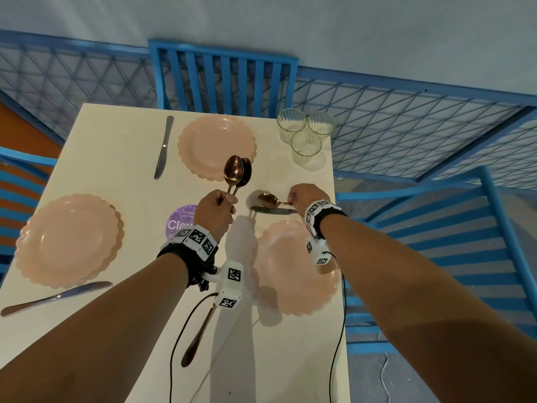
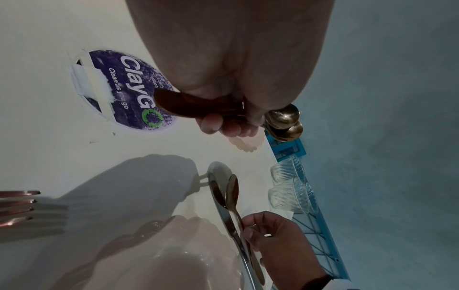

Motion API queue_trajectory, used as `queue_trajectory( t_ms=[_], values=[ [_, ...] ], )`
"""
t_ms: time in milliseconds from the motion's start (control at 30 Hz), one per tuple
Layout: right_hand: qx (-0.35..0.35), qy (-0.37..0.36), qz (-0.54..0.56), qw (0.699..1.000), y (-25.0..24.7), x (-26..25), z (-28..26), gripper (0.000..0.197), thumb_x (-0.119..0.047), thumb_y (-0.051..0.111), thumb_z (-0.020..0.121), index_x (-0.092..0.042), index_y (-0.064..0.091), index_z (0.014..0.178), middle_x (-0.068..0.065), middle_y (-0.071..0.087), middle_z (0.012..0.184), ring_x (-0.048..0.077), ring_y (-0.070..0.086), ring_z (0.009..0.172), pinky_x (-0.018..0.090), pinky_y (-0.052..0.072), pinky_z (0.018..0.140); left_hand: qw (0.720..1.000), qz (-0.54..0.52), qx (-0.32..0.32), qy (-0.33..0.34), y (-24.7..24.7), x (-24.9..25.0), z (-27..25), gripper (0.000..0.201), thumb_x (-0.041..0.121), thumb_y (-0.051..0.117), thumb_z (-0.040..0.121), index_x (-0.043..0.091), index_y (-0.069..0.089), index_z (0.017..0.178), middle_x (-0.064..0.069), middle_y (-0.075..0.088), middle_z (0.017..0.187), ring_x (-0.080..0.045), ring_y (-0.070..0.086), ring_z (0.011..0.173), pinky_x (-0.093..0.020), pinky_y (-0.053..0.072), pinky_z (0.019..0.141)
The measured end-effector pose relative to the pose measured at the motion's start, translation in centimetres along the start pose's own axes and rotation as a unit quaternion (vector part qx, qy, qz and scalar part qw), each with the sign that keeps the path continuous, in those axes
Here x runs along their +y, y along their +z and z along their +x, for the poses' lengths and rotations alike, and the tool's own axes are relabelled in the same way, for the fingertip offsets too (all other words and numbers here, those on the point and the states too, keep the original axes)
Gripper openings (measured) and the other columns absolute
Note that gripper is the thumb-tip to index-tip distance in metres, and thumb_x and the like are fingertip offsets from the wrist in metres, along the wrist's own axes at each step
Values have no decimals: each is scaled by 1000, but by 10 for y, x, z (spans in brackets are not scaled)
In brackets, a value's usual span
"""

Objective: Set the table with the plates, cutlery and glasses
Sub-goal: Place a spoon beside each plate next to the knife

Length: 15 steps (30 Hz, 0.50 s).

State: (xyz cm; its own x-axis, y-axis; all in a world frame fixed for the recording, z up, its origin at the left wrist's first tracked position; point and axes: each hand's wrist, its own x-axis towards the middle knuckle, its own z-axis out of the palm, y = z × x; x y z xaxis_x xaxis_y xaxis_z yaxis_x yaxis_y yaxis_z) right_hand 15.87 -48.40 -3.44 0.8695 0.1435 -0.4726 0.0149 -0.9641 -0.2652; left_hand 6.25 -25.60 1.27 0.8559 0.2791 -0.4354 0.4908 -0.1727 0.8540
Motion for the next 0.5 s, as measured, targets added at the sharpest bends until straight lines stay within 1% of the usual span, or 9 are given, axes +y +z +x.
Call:
queue_trajectory(
  t_ms=[100, 200, 267, 367, 400, 433, 467, 500],
  values=[
    [6, 1, 1, 1000, 0, 0, -3, 28, -3, 60, 86, -30, 67, 85, -1, 72, 106, 21, 66, 93, 31, 55, 84, 1000, 7, 7, -10, 0, 0, -1, 19, 14, 48, 97, 12, 65, 90, -3, 60, 72, -20, 50, 55, -25, 37, 45],
    [18, -2, 7, 1000, -3, 0, -8, 24, -5, 59, 88, -26, 69, 95, 1, 70, 110, 23, 66, 98, 35, 55, 89, 1000, 25, 16, -5, -1, -2, -1, 18, 20, 52, 96, 17, 68, 91, -2, 62, 70, -22, 51, 54, -24, 36, 45],
    [26, -5, 9, 1000, -8, -1, -13, 24, -6, 58, 90, -24, 68, 102, 2, 67, 114, 23, 64, 103, 36, 54, 91, 999, 35, 26, 3, -5, -2, -4, 18, 26, 55, 95, 21, 70, 88, 0, 62, 68, -24, 53, 57, -26, 37, 51],
    [55, -7, 33, 998, -18, -8, -25, 25, -4, 57, 92, -20, 67, 108, 3, 61, 116, 23, 61, 106, 34, 51, 89, 998, 48, 49, 12, -15, 0, -10, 19, 32, 57, 94, 25, 74, 89, 0, 62, 67, -28, 57, 66, -38, 46, 63],
    [75, -24, 48, 996, -21, -15, -30, 22, -5, 57, 94, -18, 67, 108, 4, 61, 114, 23, 61, 105, 34, 50, 87, 997, 55, 56, 16, -21, 2, -13, 20, 33, 57, 95, 25, 75, 90, -1, 63, 68, -29, 59, 68, -41, 49, 68],
    [103, -57, 65, 991, -24, -25, -37, 19, -6, 56, 95, -16, 68, 107, 5, 61, 112, 24, 62, 103, 34, 50, 86, 996, 65, 65, 19, -28, 4, -14, 21, 34, 56, 95, 25, 75, 91, 0, 66, 70, -29, 63, 70, -40, 53, 71],
    [128, -102, 80, 983, -27, -38, -45, 18, -8, 56, 96, -15, 69, 106, 5, 62, 110, 24, 62, 102, 35, 51, 85, 994, 77, 78, 20, -36, 5, -14, 22, 37, 55, 95, 26, 74, 90, 0, 68, 71, -26, 66, 70, -37, 55, 70],
    [143, -154, 91, 973, -29, -55, -53, 19, -10, 55, 97, -14, 70, 107, 5, 63, 110, 25, 62, 102, 36, 51, 86, 991, 90, 98, 20, -44, 6, -14, 23, 39, 54, 95, 25, 72, 89, 1, 70, 72, -22, 67, 68, -31, 54, 65]
  ],
)
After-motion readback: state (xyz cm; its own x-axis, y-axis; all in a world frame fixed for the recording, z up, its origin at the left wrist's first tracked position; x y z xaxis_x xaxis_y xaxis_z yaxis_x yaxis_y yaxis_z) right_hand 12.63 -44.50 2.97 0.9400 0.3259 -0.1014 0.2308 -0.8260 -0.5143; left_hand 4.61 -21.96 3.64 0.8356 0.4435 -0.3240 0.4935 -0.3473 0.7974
